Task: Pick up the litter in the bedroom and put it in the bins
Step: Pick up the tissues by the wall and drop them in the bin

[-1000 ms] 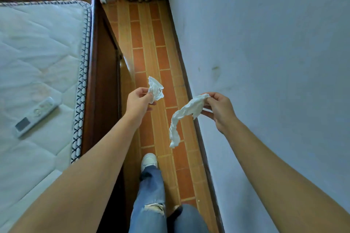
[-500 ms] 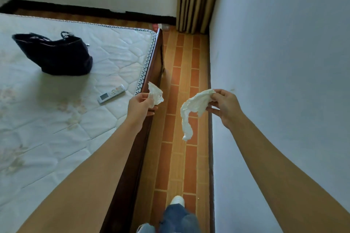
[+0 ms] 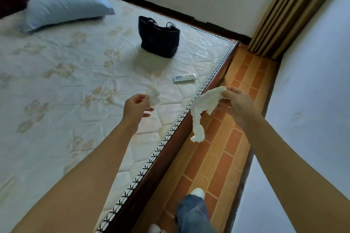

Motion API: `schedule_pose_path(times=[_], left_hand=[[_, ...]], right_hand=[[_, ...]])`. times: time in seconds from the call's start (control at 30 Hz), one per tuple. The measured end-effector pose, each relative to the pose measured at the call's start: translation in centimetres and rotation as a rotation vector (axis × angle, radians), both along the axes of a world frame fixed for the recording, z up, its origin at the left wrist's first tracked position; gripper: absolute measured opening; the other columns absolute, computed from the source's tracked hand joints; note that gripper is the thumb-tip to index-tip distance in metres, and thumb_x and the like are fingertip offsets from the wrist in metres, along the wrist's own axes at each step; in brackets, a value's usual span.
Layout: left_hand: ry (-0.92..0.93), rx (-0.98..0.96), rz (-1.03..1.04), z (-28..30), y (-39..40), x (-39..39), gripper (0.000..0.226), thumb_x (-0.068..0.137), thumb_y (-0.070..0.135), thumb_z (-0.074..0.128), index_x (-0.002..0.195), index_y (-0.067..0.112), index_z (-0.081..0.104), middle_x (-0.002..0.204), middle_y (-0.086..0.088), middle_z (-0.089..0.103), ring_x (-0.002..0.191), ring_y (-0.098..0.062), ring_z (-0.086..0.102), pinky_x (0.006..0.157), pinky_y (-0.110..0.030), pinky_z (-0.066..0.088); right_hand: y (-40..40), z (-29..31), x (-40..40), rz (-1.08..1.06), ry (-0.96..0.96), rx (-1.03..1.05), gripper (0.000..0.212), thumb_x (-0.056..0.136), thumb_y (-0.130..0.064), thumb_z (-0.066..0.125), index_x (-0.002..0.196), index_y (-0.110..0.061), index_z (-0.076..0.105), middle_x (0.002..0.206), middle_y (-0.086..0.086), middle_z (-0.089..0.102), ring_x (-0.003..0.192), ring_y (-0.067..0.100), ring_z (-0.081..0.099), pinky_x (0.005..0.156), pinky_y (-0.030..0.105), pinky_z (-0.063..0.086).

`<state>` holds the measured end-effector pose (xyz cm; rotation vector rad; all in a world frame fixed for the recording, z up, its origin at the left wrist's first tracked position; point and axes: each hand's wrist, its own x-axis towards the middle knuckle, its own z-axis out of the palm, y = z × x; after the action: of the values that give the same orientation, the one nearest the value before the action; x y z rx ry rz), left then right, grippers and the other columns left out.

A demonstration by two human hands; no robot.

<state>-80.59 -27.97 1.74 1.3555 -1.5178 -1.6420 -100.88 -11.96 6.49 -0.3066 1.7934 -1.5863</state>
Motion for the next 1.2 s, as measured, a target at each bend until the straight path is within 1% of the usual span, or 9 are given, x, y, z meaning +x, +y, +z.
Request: schedule_pose_path(times=[0.1,0.23,0.3,0.47,0.77,0.83,0.9,1.1,1.2], left_hand=[[0.003,-0.003,0.114,0.3,-0.1,7.0,0.011,0.088,0.006,0.051,0.096,0.009,0.058,0.076,-0.001,0.06,0.068,-0.017,0.063,0.063,-0.031,0.05],[0.011,-0.011,0.301,0.5,0.4,15.5,0.009,0.09,0.007,0.051,0.096,0.008,0.057,0.075,-0.002,0.059,0.068,-0.018,0.063,0.062,-0.03,0.051],[0.011,-0.008,0.407,0.5,0.9,19.3,0.006,0.091,0.011,0.053,0.093,0.01,0.058,0.072,-0.003,0.057,0.068,-0.018,0.063,0.061,-0.03,0.05],[-0.001,0.004,0.676,0.6,3.0,27.9,0.008,0.092,0.012,0.052,0.085,0.013,0.056,0.065,-0.004,0.051,0.066,-0.017,0.062,0.061,-0.03,0.049],[-0.044,0.06,1.18,0.2,11.1,38.3,0.015,0.088,0.001,0.048,0.099,0.009,0.055,0.072,-0.001,0.053,0.049,-0.003,0.061,0.047,-0.019,0.048],[-0.041,0.063,1.291,0.3,13.5,39.4,0.014,0.089,0.001,0.049,0.098,0.009,0.056,0.076,-0.002,0.055,0.052,-0.005,0.062,0.053,-0.023,0.05],[-0.03,0.071,1.393,0.3,16.2,40.4,0.016,0.089,0.001,0.048,0.1,0.009,0.057,0.082,-0.002,0.057,0.064,-0.013,0.062,0.061,-0.027,0.051],[-0.068,0.118,1.668,0.3,24.6,43.7,0.023,0.091,0.005,0.047,0.113,0.01,0.055,0.098,-0.004,0.059,0.078,-0.016,0.063,0.068,-0.029,0.053],[-0.077,0.135,1.782,0.1,28.9,45.1,0.026,0.09,0.003,0.048,0.115,0.008,0.056,0.105,-0.007,0.06,0.082,-0.018,0.064,0.072,-0.032,0.054]], right_hand=[[-3.1,0.2,5.0,0.104,-0.036,-0.015,0.015,0.088,0.001,0.047,0.092,-0.007,0.059,0.082,0.008,0.062,0.072,0.019,0.063,0.055,0.023,0.057],[-7.1,0.5,11.6,0.317,-0.056,-0.031,0.019,0.089,0.001,0.045,0.085,-0.011,0.059,0.084,0.008,0.062,0.08,0.022,0.063,0.073,0.034,0.056],[-9.0,0.9,14.8,0.417,-0.054,-0.049,0.021,0.088,0.003,0.043,0.083,-0.011,0.058,0.082,0.008,0.062,0.08,0.022,0.063,0.077,0.037,0.055],[-13.6,1.7,22.7,0.701,-0.05,-0.048,0.022,0.087,0.002,0.042,0.083,-0.011,0.059,0.081,0.007,0.063,0.075,0.019,0.064,0.069,0.032,0.056],[-17.1,2.1,36.1,1.174,-0.07,-0.044,0.02,0.085,0.002,0.043,0.084,-0.009,0.06,0.082,0.007,0.063,0.078,0.021,0.063,0.072,0.034,0.055],[-16.9,2.0,38.8,1.275,-0.079,-0.038,0.021,0.085,0.003,0.043,0.083,-0.009,0.06,0.081,0.007,0.063,0.077,0.021,0.063,0.071,0.034,0.054],[-16.4,1.7,41.7,1.374,-0.085,-0.025,0.022,0.084,0.003,0.043,0.081,-0.01,0.06,0.081,0.007,0.063,0.077,0.021,0.063,0.071,0.034,0.054],[-13.4,0.8,50.1,1.65,-0.088,-0.002,0.02,0.084,0.002,0.042,0.085,-0.009,0.059,0.084,0.007,0.062,0.08,0.021,0.061,0.071,0.032,0.053],[-11.1,0.2,54.1,1.772,-0.078,0.018,0.02,0.084,0.002,0.042,0.095,-0.004,0.058,0.087,0.01,0.062,0.084,0.025,0.061,0.072,0.034,0.053]])
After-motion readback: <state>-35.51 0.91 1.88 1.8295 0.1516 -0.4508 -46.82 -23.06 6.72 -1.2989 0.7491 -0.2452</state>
